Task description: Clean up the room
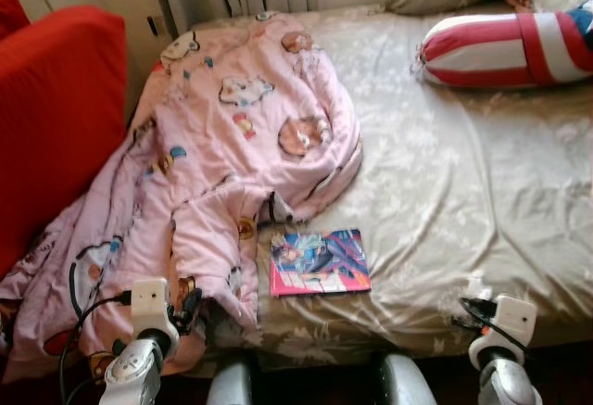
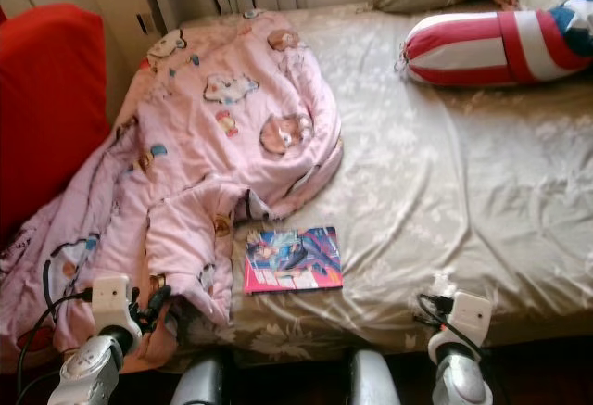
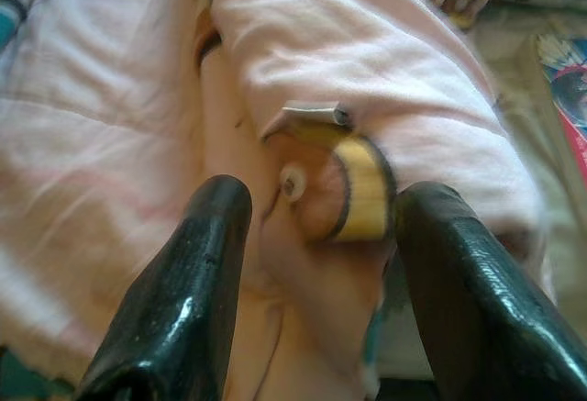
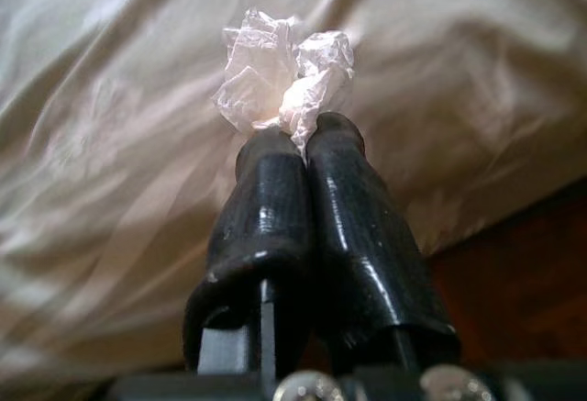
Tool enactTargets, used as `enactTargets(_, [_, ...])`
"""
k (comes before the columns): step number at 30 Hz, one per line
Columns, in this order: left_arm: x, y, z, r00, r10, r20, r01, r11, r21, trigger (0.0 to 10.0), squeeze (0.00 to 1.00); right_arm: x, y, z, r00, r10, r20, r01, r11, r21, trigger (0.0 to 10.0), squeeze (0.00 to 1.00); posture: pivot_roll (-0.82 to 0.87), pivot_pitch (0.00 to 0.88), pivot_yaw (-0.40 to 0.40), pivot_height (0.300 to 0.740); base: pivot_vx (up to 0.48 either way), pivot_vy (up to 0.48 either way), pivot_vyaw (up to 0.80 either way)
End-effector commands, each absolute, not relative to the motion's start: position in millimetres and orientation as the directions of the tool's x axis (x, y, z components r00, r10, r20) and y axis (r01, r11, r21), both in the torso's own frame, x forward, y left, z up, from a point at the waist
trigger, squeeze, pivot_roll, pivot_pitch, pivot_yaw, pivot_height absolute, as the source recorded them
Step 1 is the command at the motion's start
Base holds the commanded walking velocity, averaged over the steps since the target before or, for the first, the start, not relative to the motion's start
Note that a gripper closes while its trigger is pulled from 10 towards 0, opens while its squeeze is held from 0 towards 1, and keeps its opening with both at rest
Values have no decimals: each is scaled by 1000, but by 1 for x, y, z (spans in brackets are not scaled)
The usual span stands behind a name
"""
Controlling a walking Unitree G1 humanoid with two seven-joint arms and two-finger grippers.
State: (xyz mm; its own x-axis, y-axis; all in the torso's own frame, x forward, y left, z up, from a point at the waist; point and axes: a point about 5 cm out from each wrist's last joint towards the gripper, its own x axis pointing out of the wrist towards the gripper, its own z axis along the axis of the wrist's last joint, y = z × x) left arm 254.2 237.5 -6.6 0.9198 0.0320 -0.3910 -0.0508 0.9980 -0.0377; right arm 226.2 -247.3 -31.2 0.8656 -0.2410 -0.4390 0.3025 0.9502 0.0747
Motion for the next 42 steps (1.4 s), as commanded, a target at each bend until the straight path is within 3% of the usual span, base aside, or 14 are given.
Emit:
enactTargets(1, [248,246,-12,900,46,-433,-50,999,2,10000,0,217,-239,-44,833,-204,-514,280,957,74,10000,0,24,0,66,650,0,0,0])
enactTargets(8, [239,260,-21,863,118,-492,-120,992,27,10000,0,204,-235,-56,765,-255,-591,360,931,65,10000,0,21,0,62,669,0,0,0])
enactTargets(14, [235,257,-28,841,121,-528,-132,991,18,10000,0,188,-234,-66,716,-275,-641,405,912,60,10000,0,7,0,6,698,0,0,0])
enactTargets(26, [222,255,-40,793,111,-599,-112,993,36,10000,0,178,-222,-76,678,-214,-703,361,930,65,10000,0,32,0,-84,740,0,0,0])
enactTargets(34, [210,254,-49,760,113,-640,-117,992,35,10000,0,181,-218,-76,675,-186,-714,356,930,93,10000,0,37,0,-48,740,0,0,0])
enactTargets(42, [203,238,-59,739,96,-666,-144,989,-18,10000,0,157,-234,-85,593,-198,-781,437,893,105,10000,0,17,0,28,740,0,0,0])
